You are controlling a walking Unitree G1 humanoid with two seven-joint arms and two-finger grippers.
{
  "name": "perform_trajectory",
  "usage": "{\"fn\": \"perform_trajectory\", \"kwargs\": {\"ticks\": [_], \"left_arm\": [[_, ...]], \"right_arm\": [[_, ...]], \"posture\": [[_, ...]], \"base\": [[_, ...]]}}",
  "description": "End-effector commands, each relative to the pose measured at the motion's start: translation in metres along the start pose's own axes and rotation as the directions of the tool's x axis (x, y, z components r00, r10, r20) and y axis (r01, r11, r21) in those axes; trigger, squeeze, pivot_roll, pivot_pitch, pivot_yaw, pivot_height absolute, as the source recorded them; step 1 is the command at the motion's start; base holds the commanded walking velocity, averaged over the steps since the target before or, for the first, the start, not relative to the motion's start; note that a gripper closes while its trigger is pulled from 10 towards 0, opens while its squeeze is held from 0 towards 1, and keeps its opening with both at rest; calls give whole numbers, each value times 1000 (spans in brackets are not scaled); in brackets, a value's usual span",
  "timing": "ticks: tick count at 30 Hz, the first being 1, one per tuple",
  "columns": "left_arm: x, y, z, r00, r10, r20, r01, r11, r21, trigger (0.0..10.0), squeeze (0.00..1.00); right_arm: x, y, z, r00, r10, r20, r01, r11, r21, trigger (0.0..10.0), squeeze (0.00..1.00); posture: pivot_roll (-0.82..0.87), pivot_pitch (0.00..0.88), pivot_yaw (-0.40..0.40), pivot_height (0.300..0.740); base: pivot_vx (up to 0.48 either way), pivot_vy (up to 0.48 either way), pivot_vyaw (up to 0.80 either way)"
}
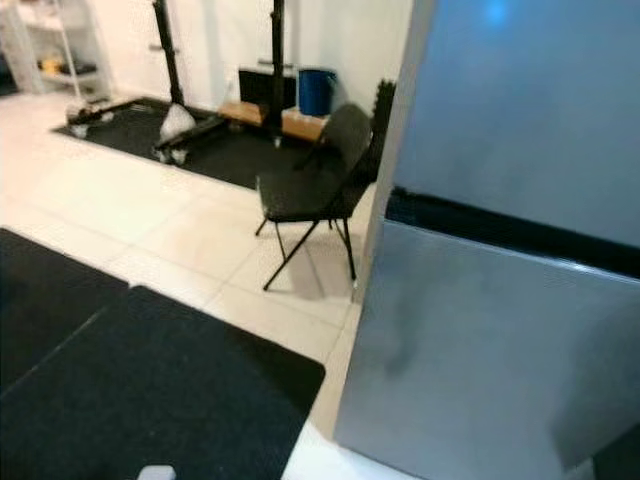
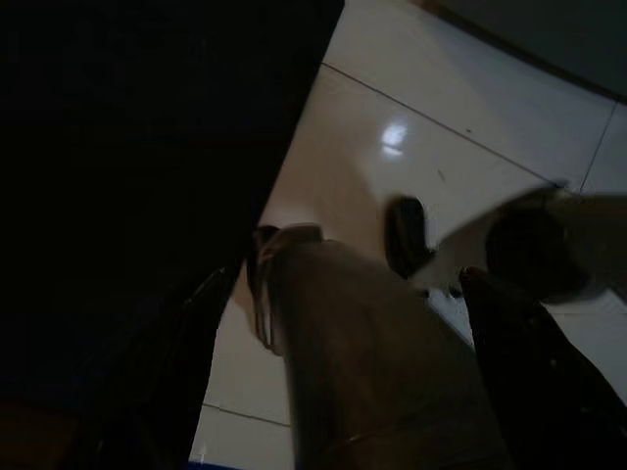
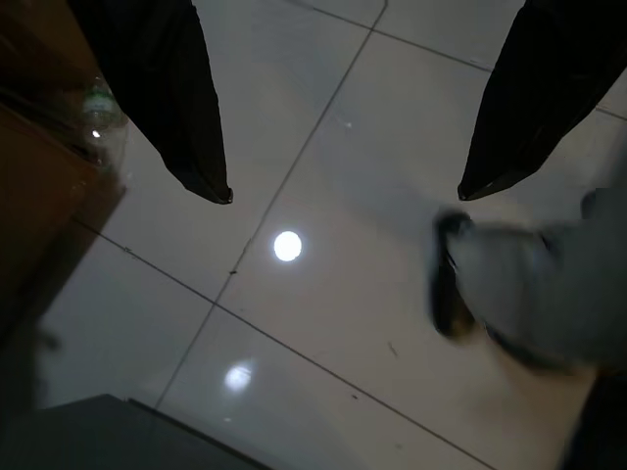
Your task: Restocking fridge
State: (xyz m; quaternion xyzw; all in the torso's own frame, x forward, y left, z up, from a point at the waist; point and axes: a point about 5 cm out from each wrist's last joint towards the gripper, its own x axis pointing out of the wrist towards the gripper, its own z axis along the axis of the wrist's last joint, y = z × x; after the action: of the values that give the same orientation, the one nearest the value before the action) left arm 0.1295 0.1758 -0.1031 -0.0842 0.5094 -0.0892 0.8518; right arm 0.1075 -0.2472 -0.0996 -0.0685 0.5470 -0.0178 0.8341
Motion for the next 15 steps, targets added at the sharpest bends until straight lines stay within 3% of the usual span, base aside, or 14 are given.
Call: {"fn": "perform_trajectory", "kwargs": {"ticks": [1,12,15], "left_arm": [[0,-2,-5,1000,-1,-27,2,1000,19,10000,0],[0,1,-3,1000,28,-13,-28,1000,5,10000,0],[0,1,-3,1000,21,-16,-21,1000,10,10000,0]], "right_arm": [[0,-8,9,999,-33,34,33,999,9,10000,0],[0,-19,39,985,-91,148,79,993,84,10000,0],[-1,-27,58,966,-128,223,81,974,211,10000,0]], "posture": [[-32,0,-44,740],[-30,0,-45,740],[-26,0,-46,740]], "base": [[0,0,0],[0,0,0],[0,0,0]]}}
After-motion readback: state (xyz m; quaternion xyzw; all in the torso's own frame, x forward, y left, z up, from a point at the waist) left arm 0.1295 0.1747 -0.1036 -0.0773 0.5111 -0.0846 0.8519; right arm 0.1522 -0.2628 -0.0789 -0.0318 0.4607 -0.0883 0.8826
